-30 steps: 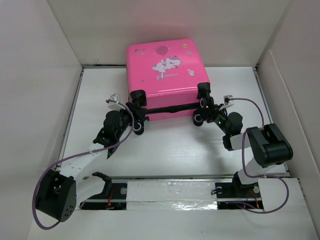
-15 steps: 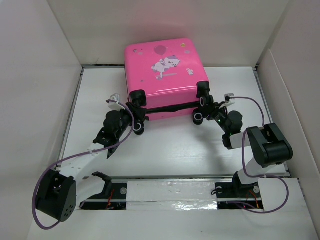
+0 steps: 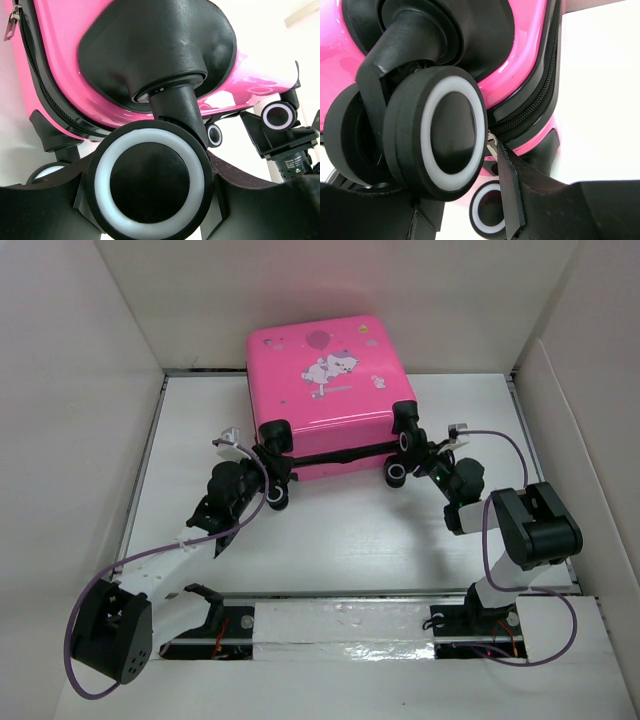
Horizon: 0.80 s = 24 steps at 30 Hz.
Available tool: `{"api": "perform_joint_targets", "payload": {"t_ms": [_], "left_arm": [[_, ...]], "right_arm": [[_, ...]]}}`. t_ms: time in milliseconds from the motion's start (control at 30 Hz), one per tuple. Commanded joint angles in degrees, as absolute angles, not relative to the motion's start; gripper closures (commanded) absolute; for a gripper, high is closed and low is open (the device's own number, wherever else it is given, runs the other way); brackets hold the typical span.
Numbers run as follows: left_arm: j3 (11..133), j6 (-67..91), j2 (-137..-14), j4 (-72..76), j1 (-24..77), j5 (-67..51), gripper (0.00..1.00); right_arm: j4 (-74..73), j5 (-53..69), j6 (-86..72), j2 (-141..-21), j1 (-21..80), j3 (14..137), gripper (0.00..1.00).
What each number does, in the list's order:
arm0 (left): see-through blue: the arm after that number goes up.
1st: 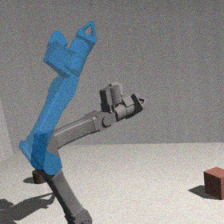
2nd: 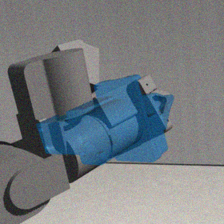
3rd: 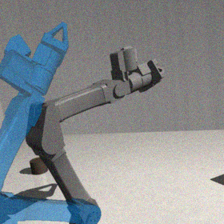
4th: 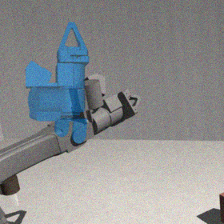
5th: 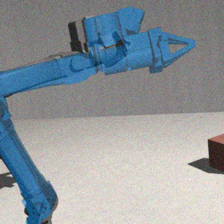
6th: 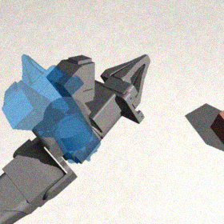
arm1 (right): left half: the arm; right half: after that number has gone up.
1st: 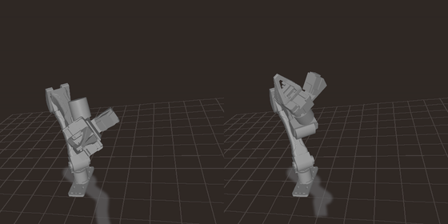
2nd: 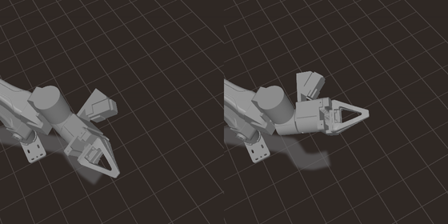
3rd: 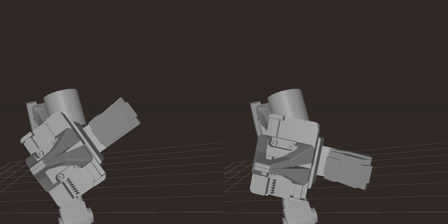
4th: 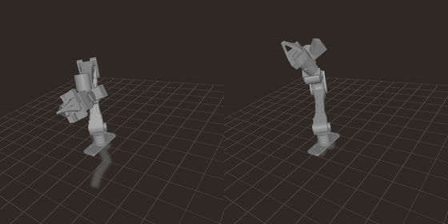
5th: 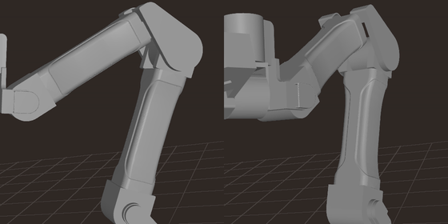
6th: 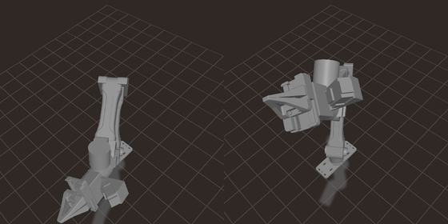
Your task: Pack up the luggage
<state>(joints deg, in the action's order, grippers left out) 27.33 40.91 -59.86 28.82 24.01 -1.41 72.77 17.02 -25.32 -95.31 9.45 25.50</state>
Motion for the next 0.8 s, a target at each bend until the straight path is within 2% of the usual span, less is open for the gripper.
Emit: {"api": "perform_joint_targets", "payload": {"t_ms": [0,200,467,767], "left_arm": [[29.53,40.96,-54.84,39.9,24.08,-2.2,1.0],[29.62,40.87,-55.02,39.9,24.08,-2.2,1.0],[29.71,40.69,-55.46,40.17,24.08,-2.11,1.0],[29.53,40.61,-55.9,40.17,24.08,-1.59,1.0]], "right_arm": [[93.16,11.96,-23.38,-96.06,8.79,26.99,0.55],[96.33,12.22,-23.12,-96.77,8.27,24.08,0.57],[95.8,13.71,-23.29,-97.47,7.21,24.79,0.52],[95.53,21.7,-25.84,-101.07,6.5,30.94,0.55]]}}
